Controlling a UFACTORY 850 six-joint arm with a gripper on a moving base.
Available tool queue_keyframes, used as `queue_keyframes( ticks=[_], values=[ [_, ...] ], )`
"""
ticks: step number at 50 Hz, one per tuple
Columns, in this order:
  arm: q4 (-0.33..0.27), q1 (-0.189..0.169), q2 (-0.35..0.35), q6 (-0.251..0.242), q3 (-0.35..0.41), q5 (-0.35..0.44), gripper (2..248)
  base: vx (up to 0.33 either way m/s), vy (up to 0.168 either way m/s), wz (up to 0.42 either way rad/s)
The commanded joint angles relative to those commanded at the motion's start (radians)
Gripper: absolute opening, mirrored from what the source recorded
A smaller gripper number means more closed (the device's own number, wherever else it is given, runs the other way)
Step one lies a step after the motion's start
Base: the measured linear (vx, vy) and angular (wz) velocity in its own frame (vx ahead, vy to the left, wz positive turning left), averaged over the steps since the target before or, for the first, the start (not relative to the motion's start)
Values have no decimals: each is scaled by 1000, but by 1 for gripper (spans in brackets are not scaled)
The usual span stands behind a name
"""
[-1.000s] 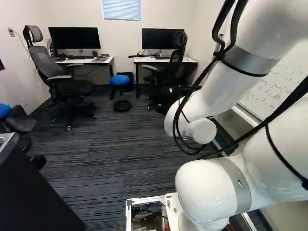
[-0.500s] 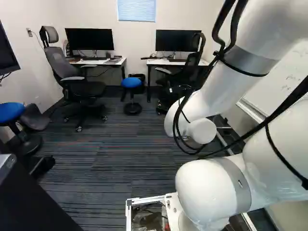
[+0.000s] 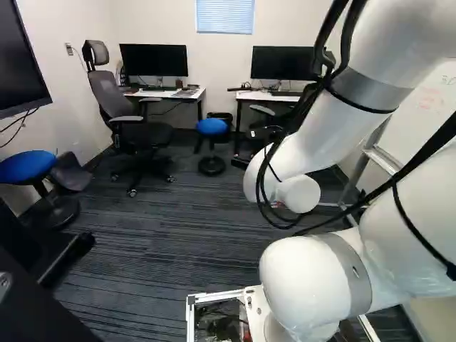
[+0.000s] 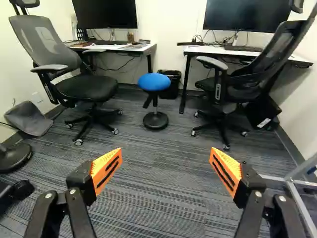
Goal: Open the door and move inside
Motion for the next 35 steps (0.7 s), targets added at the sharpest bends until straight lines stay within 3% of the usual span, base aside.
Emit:
queue_keyframes(
  ticks=[14, 35],
  values=[
    [0, 0, 0, 0, 0, 0, 247, 227, 74, 178],
    [0, 0, 0, 0, 0, 0, 247, 221, 38, -7]
  ],
)
